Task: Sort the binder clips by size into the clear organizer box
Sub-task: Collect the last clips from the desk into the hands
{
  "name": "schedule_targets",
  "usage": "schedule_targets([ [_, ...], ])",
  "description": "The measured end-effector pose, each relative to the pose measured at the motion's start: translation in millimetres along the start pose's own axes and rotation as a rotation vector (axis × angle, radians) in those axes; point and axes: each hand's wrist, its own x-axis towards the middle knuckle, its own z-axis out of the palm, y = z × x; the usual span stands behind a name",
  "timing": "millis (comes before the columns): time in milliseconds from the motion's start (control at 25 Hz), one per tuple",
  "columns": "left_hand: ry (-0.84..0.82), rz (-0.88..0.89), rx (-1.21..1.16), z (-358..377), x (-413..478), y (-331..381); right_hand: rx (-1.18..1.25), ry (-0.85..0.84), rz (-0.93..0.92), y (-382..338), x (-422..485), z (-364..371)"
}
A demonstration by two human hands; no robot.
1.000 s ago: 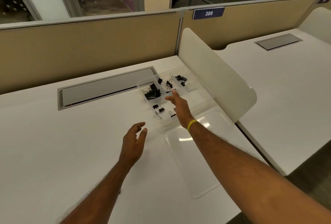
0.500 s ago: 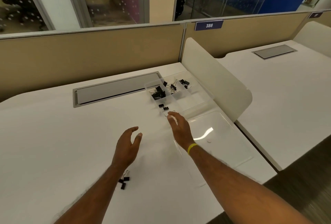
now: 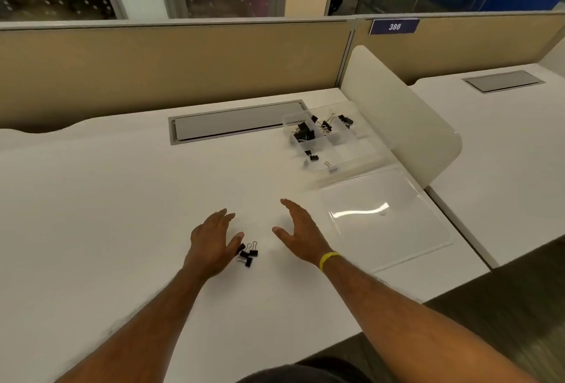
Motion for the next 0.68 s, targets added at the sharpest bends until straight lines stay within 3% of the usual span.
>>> schedule_targets([
  [320, -0.09, 0.049, 0.042, 1, -36, -20, -0.218, -0.182, -0.096, -16, -23, 45],
  [520, -0.115, 0.089, 0.038, 5, -31, -10, -0.397, -0.174, -0.069, -36, -15, 60],
  [680, -0.157, 0.109, 0.088, 8, -23, -2, -0.398, -0.169, -0.023, -45, -9, 68],
])
